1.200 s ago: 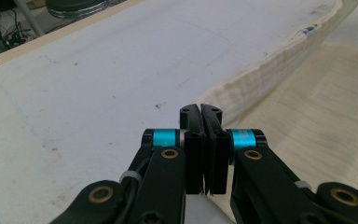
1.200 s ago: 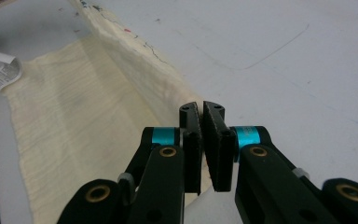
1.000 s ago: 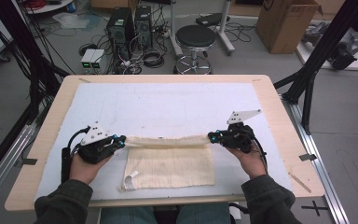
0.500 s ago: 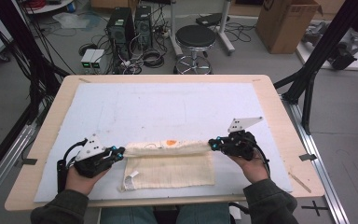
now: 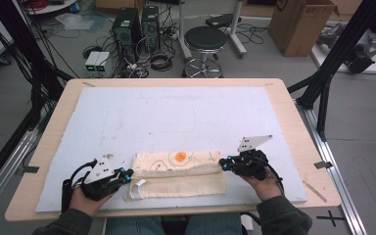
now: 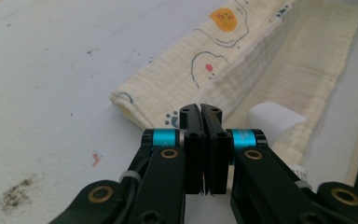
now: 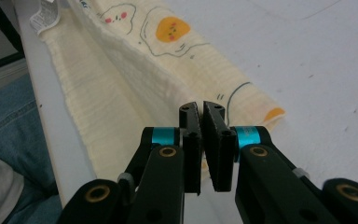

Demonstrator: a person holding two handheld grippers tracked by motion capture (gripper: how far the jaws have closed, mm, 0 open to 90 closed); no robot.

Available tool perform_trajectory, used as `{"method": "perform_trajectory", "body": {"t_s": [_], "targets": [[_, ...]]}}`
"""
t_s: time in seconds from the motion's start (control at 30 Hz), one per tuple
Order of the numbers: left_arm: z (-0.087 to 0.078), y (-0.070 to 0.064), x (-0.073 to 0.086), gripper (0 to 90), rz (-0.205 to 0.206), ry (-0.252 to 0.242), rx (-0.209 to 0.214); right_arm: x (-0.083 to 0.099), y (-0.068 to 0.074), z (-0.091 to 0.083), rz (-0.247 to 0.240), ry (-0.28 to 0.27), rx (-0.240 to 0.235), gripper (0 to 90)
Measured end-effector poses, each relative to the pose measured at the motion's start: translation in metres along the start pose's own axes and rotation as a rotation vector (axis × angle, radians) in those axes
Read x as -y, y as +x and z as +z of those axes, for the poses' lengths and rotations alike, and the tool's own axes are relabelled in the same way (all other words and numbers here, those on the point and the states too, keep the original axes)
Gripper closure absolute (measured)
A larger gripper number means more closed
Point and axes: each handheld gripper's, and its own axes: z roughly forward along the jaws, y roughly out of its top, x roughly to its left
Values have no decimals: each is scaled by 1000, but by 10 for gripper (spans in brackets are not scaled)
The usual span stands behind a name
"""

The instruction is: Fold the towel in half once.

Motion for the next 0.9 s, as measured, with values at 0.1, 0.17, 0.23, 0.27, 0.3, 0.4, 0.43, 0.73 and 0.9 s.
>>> {"method": "perform_trajectory", "body": {"t_s": [0.1,0.17,0.23,0.27,0.3,0.4,0.43,0.73,0.9], "targets": [[0,-3,2,875,6,9,13,4,3,1,1,8,0,857],[-1,-6,3,871,20,9,34,6,3,1,4,8,-6,854],[-3,-8,2,834,19,5,53,8,4,1,11,9,-13,834],[-5,-9,2,785,10,-9,60,9,4,0,9,6,-16,815],[-7,-9,2,741,6,-20,65,9,5,-1,14,0,-16,779],[-17,-8,-3,674,1,-70,69,11,7,-7,29,-41,-43,715],[-19,-7,-5,663,1,-80,63,10,9,-10,21,-47,-38,705],[6,4,-5,711,-47,-29,40,9,15,7,1,1,-70,678],[18,-5,-3,737,-5,26,100,12,21,19,-40,52,-96,675]]}}
